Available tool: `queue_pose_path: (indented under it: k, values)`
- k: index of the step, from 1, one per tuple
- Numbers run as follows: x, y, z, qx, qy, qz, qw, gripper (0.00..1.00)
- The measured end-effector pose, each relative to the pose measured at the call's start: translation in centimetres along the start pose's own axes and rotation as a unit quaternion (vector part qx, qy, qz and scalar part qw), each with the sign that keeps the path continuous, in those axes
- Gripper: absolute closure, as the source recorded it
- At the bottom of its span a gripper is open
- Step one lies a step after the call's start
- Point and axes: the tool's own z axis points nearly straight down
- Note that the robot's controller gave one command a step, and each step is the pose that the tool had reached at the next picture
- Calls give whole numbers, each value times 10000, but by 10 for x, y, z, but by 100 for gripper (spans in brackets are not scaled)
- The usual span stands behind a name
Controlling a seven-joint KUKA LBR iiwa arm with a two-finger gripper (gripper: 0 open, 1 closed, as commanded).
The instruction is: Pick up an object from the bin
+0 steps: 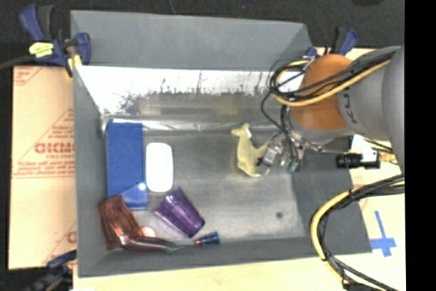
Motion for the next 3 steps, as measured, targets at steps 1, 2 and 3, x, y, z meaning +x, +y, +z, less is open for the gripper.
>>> queue_pose_path:
  k: [1, 2, 3]
  values:
    - [0, 0, -11, 2, 6, -7, 10000, 100]
    - [-1, 0, -31, -2, 0, -17, 10000, 100]
    - [-2, 0, -45, -9, -13, -27, 10000, 100]
